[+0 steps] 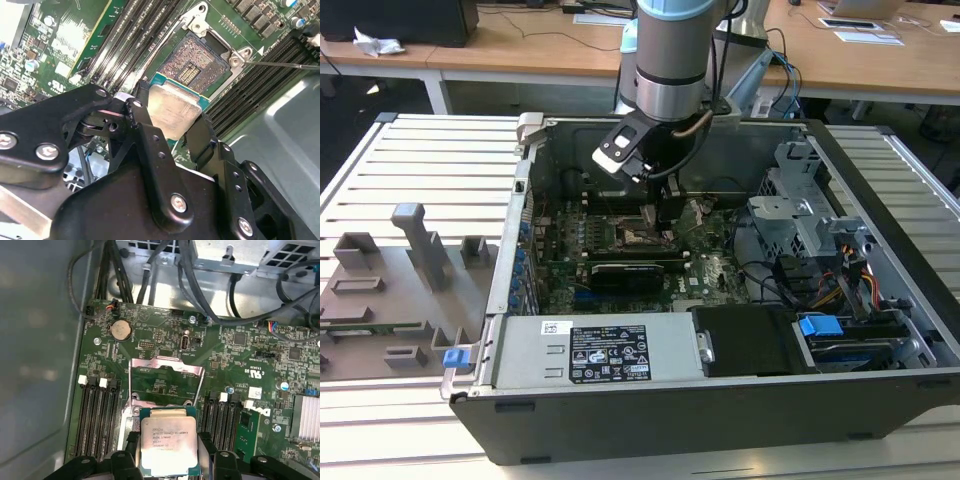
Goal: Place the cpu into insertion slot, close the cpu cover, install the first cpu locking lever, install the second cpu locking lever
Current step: 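Place the cpu into insertion slot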
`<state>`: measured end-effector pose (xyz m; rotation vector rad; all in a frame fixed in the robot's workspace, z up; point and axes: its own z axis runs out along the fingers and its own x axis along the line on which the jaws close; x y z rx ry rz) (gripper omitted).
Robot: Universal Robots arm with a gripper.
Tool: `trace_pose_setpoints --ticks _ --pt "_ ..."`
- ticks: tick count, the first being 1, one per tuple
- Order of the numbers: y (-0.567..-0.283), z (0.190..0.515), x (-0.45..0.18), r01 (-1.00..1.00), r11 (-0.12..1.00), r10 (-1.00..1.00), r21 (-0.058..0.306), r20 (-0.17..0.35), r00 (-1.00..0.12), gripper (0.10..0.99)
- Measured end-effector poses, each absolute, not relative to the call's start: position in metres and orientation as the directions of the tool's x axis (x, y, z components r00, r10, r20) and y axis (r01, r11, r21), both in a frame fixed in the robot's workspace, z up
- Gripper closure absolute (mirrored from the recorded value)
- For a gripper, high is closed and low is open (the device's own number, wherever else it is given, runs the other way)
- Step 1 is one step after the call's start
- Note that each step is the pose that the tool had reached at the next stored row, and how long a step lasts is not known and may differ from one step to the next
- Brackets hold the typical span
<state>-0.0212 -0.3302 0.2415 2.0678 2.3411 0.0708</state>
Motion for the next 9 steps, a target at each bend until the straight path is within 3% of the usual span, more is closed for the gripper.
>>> trace_pose_setpoints --ticks 9 --pt "-0.3302 0.2415 -0.0211 0.999 0.023 1.000 0.045 0.017 -0.024 0.545"
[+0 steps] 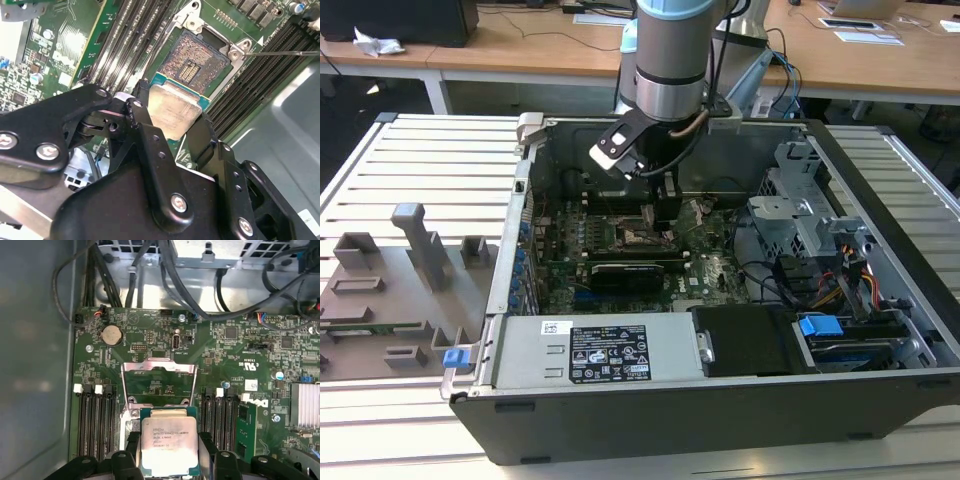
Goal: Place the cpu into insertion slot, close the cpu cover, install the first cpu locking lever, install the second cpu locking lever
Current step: 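Place the cpu into insertion slot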
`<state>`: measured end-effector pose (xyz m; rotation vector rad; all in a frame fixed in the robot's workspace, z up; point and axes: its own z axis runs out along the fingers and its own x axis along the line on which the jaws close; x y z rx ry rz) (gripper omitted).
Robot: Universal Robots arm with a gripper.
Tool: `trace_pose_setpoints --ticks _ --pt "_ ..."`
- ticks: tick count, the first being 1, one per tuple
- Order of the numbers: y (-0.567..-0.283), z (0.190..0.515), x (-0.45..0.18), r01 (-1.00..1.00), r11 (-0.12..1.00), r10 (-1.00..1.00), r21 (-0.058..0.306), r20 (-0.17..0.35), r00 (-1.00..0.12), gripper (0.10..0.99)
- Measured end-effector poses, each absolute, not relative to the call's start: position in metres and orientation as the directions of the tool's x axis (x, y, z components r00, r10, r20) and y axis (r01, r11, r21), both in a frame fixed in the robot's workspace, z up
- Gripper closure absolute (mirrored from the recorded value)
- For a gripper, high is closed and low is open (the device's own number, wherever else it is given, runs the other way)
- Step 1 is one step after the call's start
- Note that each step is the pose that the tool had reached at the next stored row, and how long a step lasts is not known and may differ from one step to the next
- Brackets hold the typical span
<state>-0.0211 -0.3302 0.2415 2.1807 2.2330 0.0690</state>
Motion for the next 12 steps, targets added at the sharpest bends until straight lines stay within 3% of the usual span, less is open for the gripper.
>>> trace_pose_setpoints --ticks 12 --pt "-0.3302 0.2415 -0.0211 0.993 -0.112 0.994 0.045 0.017 0.111 0.545"
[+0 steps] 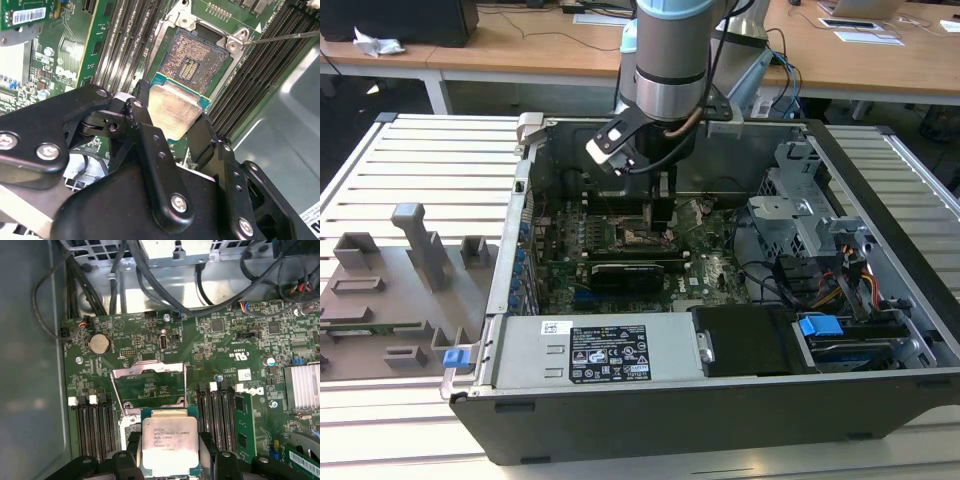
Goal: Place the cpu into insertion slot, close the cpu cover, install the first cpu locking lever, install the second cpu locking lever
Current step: 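Place the cpu into insertion slot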
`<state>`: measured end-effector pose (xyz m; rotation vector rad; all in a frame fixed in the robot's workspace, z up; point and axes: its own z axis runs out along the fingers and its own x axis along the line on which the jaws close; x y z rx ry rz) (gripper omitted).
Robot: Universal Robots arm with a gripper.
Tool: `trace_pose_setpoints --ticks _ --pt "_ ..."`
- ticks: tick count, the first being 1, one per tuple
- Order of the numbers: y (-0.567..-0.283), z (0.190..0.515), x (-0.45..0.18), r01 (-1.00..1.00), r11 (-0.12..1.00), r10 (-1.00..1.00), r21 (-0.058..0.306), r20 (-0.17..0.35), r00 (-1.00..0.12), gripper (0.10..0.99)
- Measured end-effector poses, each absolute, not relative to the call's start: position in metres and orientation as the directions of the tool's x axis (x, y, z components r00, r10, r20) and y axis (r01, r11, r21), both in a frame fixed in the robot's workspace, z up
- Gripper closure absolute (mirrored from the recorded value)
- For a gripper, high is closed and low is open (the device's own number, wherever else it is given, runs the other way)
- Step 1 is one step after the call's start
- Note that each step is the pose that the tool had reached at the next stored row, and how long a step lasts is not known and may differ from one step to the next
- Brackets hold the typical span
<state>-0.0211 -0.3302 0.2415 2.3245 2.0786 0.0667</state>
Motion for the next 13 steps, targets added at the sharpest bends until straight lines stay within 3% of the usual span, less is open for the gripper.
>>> trace_pose_setpoints --ticks 13 --pt "-0.3302 0.2414 -0.0211 0.967 -0.251 0.968 0.045 0.017 0.251 0.545"
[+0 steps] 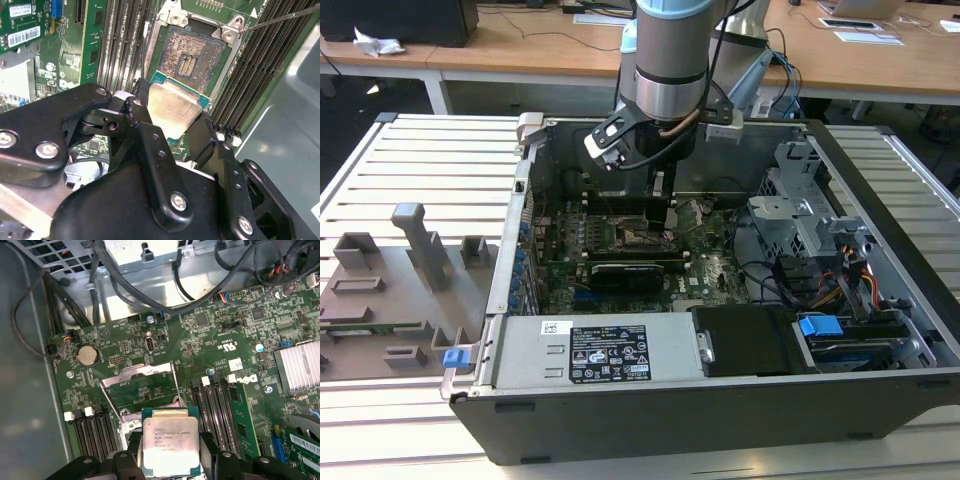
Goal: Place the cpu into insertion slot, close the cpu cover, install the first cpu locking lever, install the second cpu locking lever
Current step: 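Place the cpu into insertion slot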
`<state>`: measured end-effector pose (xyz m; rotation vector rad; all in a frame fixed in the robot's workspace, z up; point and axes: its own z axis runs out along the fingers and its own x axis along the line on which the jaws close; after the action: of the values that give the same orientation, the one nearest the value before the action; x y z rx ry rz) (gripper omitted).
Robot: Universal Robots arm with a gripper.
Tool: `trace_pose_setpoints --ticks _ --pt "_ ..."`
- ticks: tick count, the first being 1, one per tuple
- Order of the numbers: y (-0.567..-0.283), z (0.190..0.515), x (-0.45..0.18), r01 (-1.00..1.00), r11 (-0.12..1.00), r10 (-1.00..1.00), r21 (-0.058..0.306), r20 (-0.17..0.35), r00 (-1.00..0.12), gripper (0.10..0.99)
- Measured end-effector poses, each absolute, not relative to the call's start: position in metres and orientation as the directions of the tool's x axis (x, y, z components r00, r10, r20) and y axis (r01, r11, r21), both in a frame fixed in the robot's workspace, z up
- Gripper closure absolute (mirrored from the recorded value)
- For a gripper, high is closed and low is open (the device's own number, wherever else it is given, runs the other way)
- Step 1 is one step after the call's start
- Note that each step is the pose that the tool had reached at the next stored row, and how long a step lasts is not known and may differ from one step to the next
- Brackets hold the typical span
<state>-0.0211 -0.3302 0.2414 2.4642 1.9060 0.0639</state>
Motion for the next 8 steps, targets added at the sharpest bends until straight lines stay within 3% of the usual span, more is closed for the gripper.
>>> trace_pose_setpoints --ticks 8 --pt "-0.3302 0.2414 -0.0210 0.921 -0.387 0.922 0.045 0.017 0.386 0.545"
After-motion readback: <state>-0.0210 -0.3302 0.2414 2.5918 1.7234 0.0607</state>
